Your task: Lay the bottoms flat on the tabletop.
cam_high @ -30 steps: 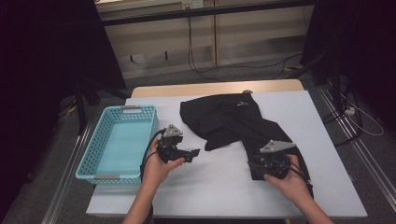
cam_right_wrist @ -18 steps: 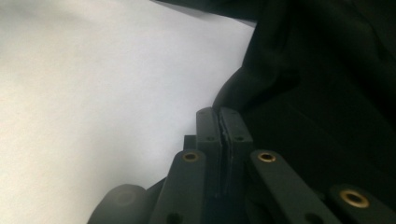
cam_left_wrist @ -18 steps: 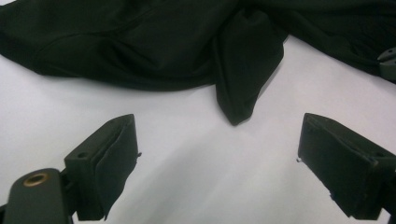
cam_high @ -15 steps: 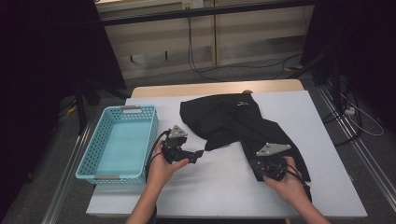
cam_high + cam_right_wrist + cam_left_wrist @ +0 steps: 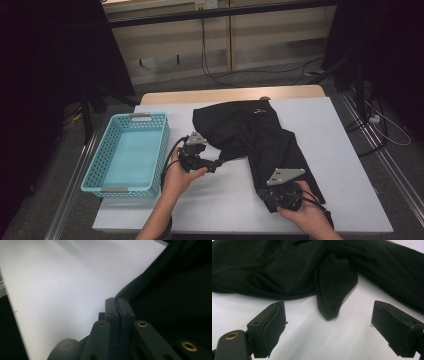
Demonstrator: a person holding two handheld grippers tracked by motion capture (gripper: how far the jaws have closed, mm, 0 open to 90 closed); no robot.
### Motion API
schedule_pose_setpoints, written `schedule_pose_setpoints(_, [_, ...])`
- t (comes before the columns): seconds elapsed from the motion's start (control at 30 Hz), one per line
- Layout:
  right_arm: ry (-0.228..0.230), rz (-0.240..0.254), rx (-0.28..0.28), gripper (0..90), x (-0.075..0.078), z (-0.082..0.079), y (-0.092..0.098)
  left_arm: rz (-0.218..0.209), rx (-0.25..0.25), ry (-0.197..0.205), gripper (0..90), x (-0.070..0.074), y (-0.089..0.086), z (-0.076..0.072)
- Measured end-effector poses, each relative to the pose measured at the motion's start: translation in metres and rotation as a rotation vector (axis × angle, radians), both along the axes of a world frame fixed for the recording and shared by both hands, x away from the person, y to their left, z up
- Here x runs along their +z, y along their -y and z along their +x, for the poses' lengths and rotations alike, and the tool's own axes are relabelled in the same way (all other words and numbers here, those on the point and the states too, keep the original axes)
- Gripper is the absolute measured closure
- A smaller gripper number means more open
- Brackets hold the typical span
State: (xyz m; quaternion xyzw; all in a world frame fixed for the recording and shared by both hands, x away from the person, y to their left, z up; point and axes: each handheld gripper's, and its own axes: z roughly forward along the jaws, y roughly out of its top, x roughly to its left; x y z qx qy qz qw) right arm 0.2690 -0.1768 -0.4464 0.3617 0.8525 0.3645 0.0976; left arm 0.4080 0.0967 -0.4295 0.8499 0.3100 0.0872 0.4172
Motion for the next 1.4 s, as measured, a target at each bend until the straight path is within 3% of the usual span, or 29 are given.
schedule_pose_setpoints(0.1, [0.001, -0.005, 0.024, 86.6, 0.000, -0.004, -0.006, -0.004, -0.002, 0.002, 12.3, 0.001, 0.002, 0.000])
schedule_pose_setpoints(0.2, [0.006, 0.017, 0.009, 72.1, 0.001, -0.002, -0.002, -0.007, -0.005, 0.004, 12.3, 0.002, 0.004, 0.000])
schedule_pose_setpoints(0.3, [0.044, 0.036, -0.066, 60.4, 0.008, 0.004, 0.014, -0.008, -0.006, 0.004, 12.3, 0.003, 0.003, 0.001])
schedule_pose_setpoints(0.43, [0.047, 0.074, -0.206, 55.5, 0.009, 0.015, 0.047, -0.007, -0.005, 0.007, 12.3, 0.003, 0.002, 0.001])
schedule_pose_setpoints(0.6, [0.072, -0.005, -0.353, 52.7, 0.001, 0.023, 0.075, -0.006, -0.010, 0.005, 12.3, 0.004, 0.003, 0.001])
schedule_pose_setpoints(0.73, [0.099, -0.064, -0.423, 51.6, -0.001, 0.027, 0.091, -0.002, -0.010, 0.003, 12.3, 0.003, 0.003, 0.001])
schedule_pose_setpoints(0.9, [0.096, -0.101, -0.500, 56.5, -0.005, 0.032, 0.107, 0.001, -0.013, 0.002, 12.3, 0.003, 0.003, 0.001])
schedule_pose_setpoints(1.0, [0.058, -0.067, -0.518, 62.7, -0.010, 0.034, 0.115, -0.001, -0.014, 0.004, 12.4, 0.004, 0.004, 0.001])
schedule_pose_setpoints(1.13, [0.030, -0.033, -0.476, 87.5, -0.009, 0.032, 0.116, 0.002, -0.016, 0.002, 12.4, 0.004, 0.004, 0.001])
schedule_pose_setpoints(1.4, [-0.037, -0.020, -0.416, 90.0, -0.003, 0.014, 0.115, -0.013, -0.005, 0.004, 12.4, 0.006, -0.001, 0.001])
